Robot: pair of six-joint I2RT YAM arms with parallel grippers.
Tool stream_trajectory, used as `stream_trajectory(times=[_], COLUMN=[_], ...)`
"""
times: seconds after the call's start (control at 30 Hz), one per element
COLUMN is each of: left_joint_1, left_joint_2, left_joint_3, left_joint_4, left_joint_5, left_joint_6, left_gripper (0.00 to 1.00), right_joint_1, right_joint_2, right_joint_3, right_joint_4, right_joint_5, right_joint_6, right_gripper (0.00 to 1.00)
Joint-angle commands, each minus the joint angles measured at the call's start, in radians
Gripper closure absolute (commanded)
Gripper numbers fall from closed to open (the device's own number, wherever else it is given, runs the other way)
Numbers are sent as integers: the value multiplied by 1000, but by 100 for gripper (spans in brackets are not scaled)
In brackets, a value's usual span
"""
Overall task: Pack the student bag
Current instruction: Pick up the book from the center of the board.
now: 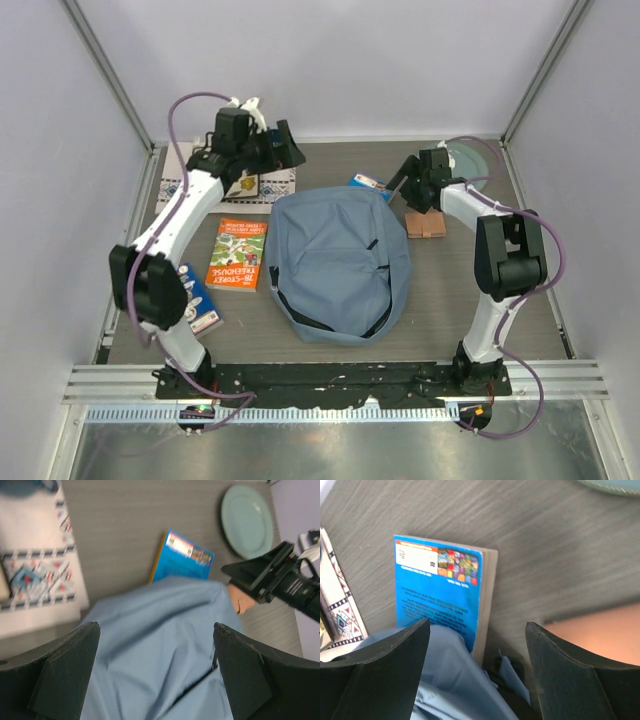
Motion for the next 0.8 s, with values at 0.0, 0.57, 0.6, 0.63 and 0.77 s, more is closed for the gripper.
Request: stream_trajectory(times=[0.0, 0.57, 0.6, 0.63, 0.77], left_joint_1=[-13, -41, -47, -52, -75], left_joint_2=[201, 933, 967, 982, 1044], left_joint_3=[216, 936, 957, 966, 992], left_joint_4=[93, -10, -13, -21, -19], left_joint_5=[98, 256, 274, 274, 269], left_joint_6=[67, -68, -71, -73, -89], left_gripper=[0, 0, 0, 0, 0], right_joint_1=[-21, -46, -46, -46, -47], right_joint_2=[57, 158, 155, 154, 152], right_joint_3=[96, 89, 80, 73, 60], right_joint_4=[94, 162, 162, 163, 160], right_joint_5=[-78, -205, -215, -218, -218], right_joint_6=[-29, 4, 4, 4, 4], right_gripper=[18, 19, 19, 19, 19])
